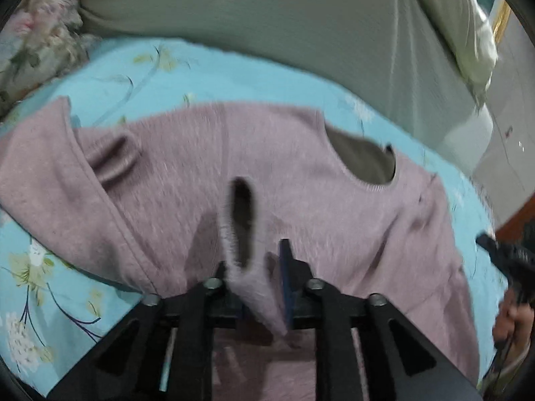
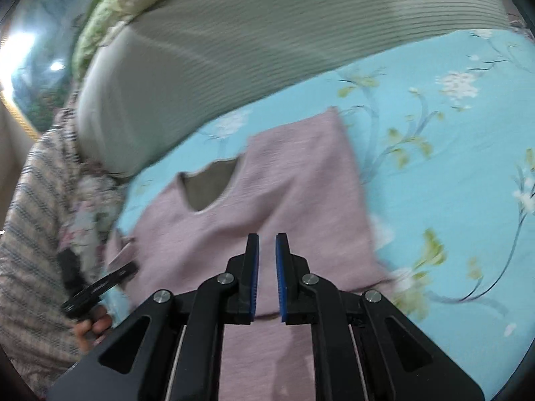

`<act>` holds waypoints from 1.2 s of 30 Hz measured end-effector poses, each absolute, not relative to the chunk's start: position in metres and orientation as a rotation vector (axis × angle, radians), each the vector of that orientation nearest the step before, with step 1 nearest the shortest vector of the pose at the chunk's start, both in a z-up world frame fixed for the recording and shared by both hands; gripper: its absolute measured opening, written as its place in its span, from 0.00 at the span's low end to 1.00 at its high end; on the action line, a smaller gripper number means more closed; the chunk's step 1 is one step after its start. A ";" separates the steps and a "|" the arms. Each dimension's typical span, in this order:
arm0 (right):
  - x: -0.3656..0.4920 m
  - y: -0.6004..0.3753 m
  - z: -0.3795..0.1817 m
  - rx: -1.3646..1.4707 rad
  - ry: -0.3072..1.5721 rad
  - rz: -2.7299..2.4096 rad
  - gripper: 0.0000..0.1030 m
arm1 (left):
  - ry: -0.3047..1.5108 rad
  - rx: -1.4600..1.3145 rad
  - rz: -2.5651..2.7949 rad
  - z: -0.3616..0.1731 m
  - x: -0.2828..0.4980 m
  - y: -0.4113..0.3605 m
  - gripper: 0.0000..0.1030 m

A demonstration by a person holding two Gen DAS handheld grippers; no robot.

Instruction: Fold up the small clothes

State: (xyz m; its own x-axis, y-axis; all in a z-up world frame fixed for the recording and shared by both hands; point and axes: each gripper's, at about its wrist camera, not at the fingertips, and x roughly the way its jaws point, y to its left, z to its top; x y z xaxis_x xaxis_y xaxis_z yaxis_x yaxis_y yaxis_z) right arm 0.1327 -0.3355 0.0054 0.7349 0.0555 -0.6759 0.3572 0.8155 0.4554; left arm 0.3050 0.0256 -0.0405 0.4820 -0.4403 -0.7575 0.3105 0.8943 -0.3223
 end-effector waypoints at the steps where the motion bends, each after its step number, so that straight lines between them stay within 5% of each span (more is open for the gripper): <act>1: 0.136 -0.341 0.002 0.606 0.753 -0.193 0.30 | 0.976 -0.152 -0.474 -0.041 0.309 0.026 0.43; 2: 0.138 -0.346 -0.001 0.607 0.765 -0.206 0.48 | 0.976 -0.159 -0.482 -0.040 0.313 0.026 0.47; 3: 0.139 -0.353 -0.003 0.607 0.763 -0.219 0.52 | 0.969 -0.165 -0.488 -0.039 0.316 0.027 0.48; 8: 0.154 -0.371 -0.012 0.551 0.790 -0.255 0.52 | 0.958 -0.173 -0.521 -0.032 0.329 0.041 0.37; 10: 0.165 -0.377 -0.017 0.520 0.807 -0.270 0.52 | 0.961 -0.144 -0.551 -0.033 0.326 0.037 0.02; 16: 0.193 -0.392 -0.036 0.491 0.872 -0.303 0.52 | 0.829 -0.174 -0.348 -0.020 0.326 0.064 0.00; 18: 0.196 -0.391 -0.045 0.486 0.898 -0.290 0.46 | 0.824 -0.186 -0.343 -0.018 0.328 0.068 0.00; 20: 0.195 -0.389 -0.045 0.465 0.897 -0.277 0.18 | 0.844 -0.170 -0.374 -0.017 0.328 0.067 0.00; 23: 0.191 -0.391 -0.044 0.487 0.894 -0.270 0.17 | 0.908 -0.139 -0.411 -0.018 0.337 0.058 0.18; 25: 0.190 -0.392 -0.044 0.499 0.891 -0.263 0.17 | 0.961 -0.100 -0.410 -0.024 0.344 0.052 0.80; 28: 0.188 -0.394 -0.045 0.519 0.889 -0.250 0.18 | 0.987 0.002 -0.387 -0.030 0.351 0.045 0.81; 32: 0.185 -0.396 -0.045 0.533 0.881 -0.249 0.18 | 1.039 0.064 -0.432 -0.041 0.355 0.032 0.63; 36: 0.185 -0.393 -0.044 0.530 0.875 -0.259 0.18 | 1.051 0.156 -0.462 -0.051 0.346 0.011 0.23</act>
